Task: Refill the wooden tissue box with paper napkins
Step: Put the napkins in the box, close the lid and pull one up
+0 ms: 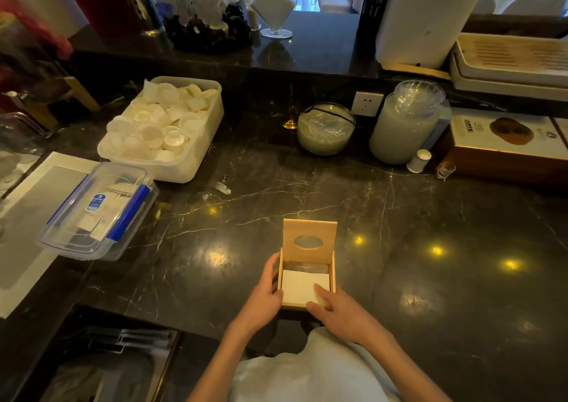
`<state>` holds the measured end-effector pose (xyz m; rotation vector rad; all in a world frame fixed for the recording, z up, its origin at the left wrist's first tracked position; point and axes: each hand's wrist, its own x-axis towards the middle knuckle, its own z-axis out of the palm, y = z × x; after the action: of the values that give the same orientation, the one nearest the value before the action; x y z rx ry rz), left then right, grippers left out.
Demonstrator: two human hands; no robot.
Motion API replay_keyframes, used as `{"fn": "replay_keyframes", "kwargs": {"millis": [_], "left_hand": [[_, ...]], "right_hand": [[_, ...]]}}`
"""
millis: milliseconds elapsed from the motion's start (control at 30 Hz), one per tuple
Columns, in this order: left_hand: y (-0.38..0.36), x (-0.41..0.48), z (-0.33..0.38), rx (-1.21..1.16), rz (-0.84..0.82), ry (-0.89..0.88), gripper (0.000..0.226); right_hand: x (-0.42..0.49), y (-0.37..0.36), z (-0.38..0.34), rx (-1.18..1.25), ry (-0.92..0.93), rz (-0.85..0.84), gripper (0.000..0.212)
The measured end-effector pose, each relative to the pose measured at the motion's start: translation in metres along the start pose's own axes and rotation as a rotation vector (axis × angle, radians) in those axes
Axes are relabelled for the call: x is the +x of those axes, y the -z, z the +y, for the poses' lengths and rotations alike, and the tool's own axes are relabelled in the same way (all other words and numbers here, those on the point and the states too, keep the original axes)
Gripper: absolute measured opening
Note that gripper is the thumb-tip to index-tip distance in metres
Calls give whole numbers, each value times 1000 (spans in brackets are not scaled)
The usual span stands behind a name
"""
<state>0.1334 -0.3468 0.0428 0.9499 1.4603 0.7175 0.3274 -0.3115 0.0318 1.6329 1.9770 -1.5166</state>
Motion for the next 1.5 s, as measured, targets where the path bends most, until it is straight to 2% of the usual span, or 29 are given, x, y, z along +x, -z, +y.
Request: {"fn": "replay_keyframes", "kwargs": {"millis": [233, 333, 367, 433, 500, 567, 667, 733, 833, 900, 1033, 1133, 1300, 1433, 1500], "left_hand": [[3, -1, 12, -93, 27, 59, 76], [12, 9, 26, -121, 105, 15, 70], [15, 14, 32, -123, 135, -8, 66], [18, 21, 46, -115, 167, -65, 54], [20, 29, 57, -91, 167, -108, 37], [21, 34, 59, -109, 174, -121, 37], [27, 34, 43, -86, 218, -127, 56], [27, 28, 27, -18, 176, -122, 42], [17, 20, -4, 97, 99, -121, 14], [11, 18, -19, 121, 81, -119, 12], [4, 19, -28, 107, 77, -125, 17], [6, 22, -29, 120, 86, -139, 18], [5, 22, -29, 124, 79, -139, 19], [5, 23, -32, 120, 85, -146, 20], [5, 23, -34, 117, 85, -158, 21]], "right_hand": [[-4, 14, 5, 6, 5, 48, 51], [-6, 35, 1, 185, 45, 265, 26], [-6, 42, -2, 249, 55, 355, 24], [-1, 56, -8, 438, 111, 441, 29], [5, 66, -17, 621, 210, 407, 39], [8, 73, -23, 660, 274, 374, 43], [0, 65, -21, 528, 333, 365, 47], [-6, 50, -10, 404, 351, 366, 40], [-3, 32, 9, -48, 361, 382, 36], [3, 30, 10, -238, 329, 371, 38], [9, 34, -5, -313, 367, 493, 30], [19, 23, -19, -549, 396, 594, 18], [33, -5, -32, -734, 377, 516, 9], [37, -7, -39, -722, 355, 469, 26], [37, -8, -42, -730, 344, 469, 27]]}}
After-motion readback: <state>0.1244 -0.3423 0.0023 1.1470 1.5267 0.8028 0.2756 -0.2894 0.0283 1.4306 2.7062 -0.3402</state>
